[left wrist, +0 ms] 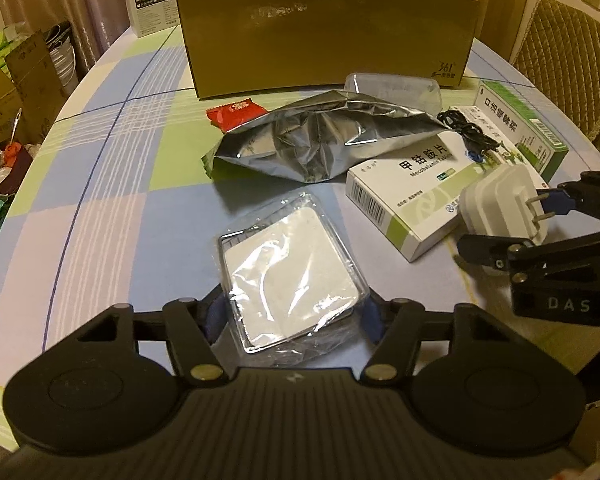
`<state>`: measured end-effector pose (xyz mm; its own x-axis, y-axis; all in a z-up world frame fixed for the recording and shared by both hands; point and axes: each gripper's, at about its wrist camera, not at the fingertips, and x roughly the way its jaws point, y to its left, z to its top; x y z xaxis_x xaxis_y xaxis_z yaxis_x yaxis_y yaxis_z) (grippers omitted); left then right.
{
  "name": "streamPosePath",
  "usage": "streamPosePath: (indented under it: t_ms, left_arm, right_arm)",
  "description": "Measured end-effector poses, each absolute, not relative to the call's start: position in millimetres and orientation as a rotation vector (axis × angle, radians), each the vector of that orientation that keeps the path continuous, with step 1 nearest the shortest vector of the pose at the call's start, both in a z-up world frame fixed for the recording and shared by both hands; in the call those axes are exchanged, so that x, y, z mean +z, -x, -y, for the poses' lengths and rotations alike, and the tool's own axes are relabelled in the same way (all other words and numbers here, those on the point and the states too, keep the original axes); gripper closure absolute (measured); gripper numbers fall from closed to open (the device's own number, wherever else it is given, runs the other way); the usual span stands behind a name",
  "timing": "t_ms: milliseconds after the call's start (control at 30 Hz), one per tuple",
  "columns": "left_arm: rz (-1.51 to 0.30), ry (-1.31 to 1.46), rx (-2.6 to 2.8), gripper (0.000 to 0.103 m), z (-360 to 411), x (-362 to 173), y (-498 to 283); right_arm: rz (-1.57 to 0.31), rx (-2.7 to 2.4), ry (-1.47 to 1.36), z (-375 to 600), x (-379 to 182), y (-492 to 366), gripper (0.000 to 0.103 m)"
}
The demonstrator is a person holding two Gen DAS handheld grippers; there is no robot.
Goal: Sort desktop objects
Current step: 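Carry both items over the cardboard box while the left gripper releases the package inside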
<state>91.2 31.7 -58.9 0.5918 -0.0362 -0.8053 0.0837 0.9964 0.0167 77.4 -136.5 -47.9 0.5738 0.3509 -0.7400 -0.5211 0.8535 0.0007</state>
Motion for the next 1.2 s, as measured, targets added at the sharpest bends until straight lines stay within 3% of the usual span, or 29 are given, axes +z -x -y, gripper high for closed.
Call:
streamPosePath:
  t_ms: [700,1200]
  left_arm:
    - [-0.836,-0.097,-0.099,0.044,-17,0,-79]
    - [-0.691,-0.130,-0.135,0.044,-26,67,-173]
  right_arm:
    - [-0.737,0.476,0.158,163,11,-66,0.041]
    - [-0.619,0.465,0.119,156,89,-180,0.041]
